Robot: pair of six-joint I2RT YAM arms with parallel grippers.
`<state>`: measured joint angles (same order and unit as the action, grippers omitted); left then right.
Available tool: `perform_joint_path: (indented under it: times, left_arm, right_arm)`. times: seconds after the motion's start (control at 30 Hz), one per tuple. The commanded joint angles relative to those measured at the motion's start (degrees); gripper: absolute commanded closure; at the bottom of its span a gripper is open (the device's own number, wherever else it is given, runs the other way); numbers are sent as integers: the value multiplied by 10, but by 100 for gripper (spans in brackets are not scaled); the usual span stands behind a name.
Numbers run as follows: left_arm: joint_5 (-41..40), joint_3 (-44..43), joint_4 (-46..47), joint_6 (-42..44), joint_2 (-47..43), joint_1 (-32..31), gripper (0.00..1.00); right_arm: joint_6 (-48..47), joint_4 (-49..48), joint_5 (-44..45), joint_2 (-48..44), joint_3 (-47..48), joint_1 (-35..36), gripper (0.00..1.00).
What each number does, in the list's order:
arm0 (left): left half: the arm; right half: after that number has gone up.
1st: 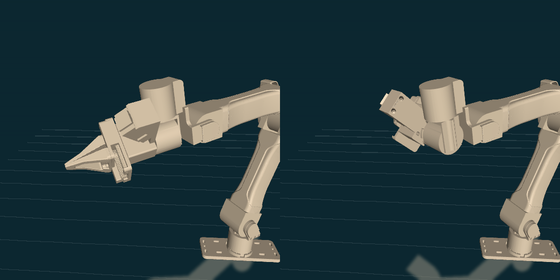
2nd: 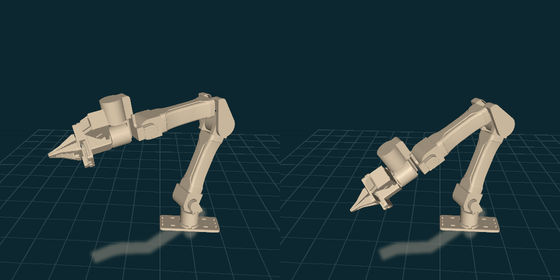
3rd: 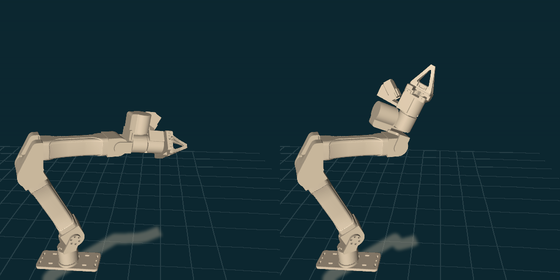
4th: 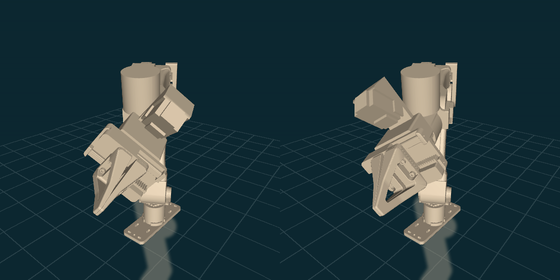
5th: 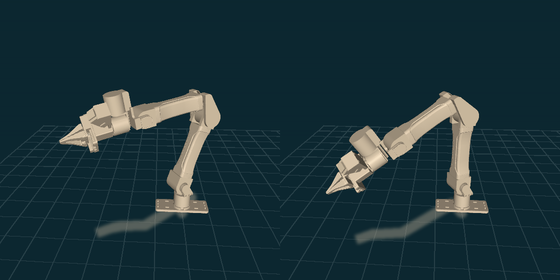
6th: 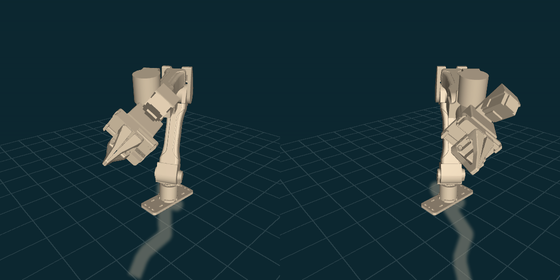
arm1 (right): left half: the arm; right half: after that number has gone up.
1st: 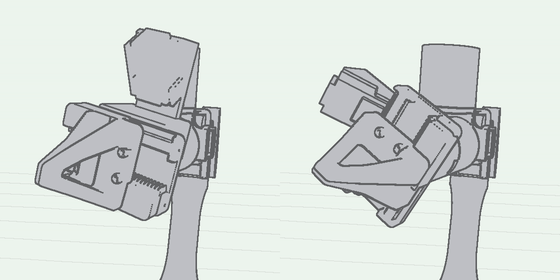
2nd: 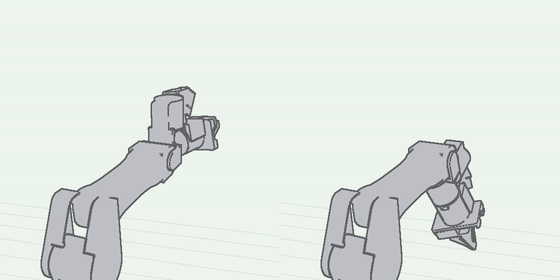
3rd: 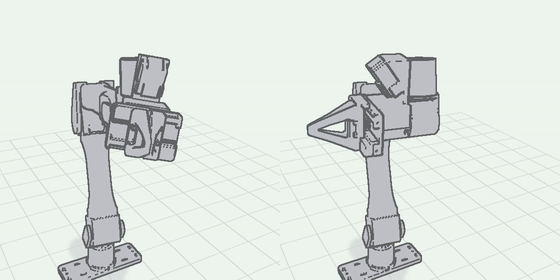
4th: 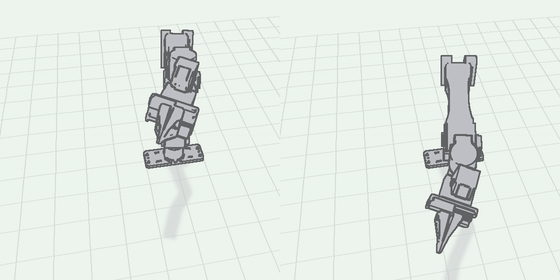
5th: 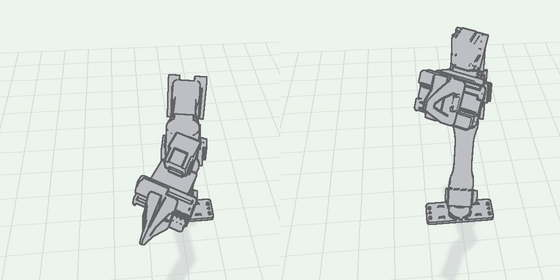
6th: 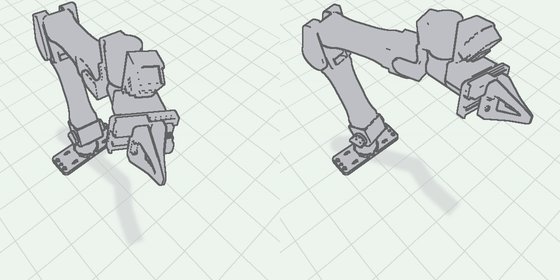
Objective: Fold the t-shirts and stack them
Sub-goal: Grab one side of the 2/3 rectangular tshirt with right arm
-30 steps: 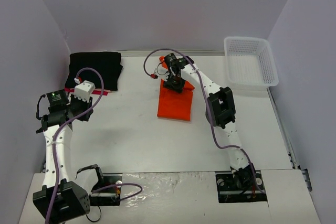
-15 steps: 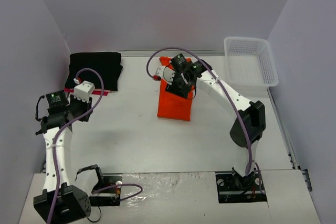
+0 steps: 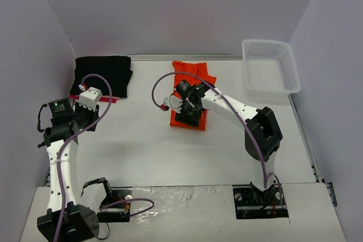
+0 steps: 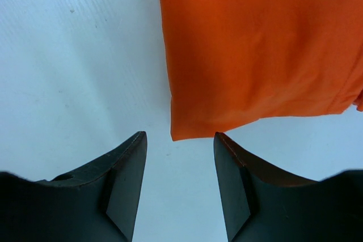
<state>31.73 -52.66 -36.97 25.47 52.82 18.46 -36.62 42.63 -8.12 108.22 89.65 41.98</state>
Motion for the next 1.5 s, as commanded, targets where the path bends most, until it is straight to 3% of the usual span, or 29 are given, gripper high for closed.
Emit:
perform_joint_path:
  times: [0.0,0.33,0.67,0.73,0.83,0.87,1.13,1.47]
  left_arm:
    - [11,-5,7,8,-10,4,83]
    - [8,-1,8,12,-9,4,83]
    - [6,2,11,14,-3,3,83]
    - [8,3,11,14,-4,4,83]
    - [8,3,10,14,-8,4,83]
    - [9,3,11,14,-8,4,83]
    - [16,-3,13,14,-9,4,83]
    - [27,-10,10,9,-25,4,84]
  right_arm:
    - [7,-3,-16,35,3,-1,54]
    - [0,-14,-30,102,26,1,53]
    - [17,-77,33,130,-12,14,53]
    - [23,-88,48,133,-19,17,59]
    - [31,-97,58,134,-31,21,95]
    - [32,-97,58,132,-32,20,100]
    - [40,-37,40,45,-63,43,100]
    - [58,78,-69,-71,-76,121,100]
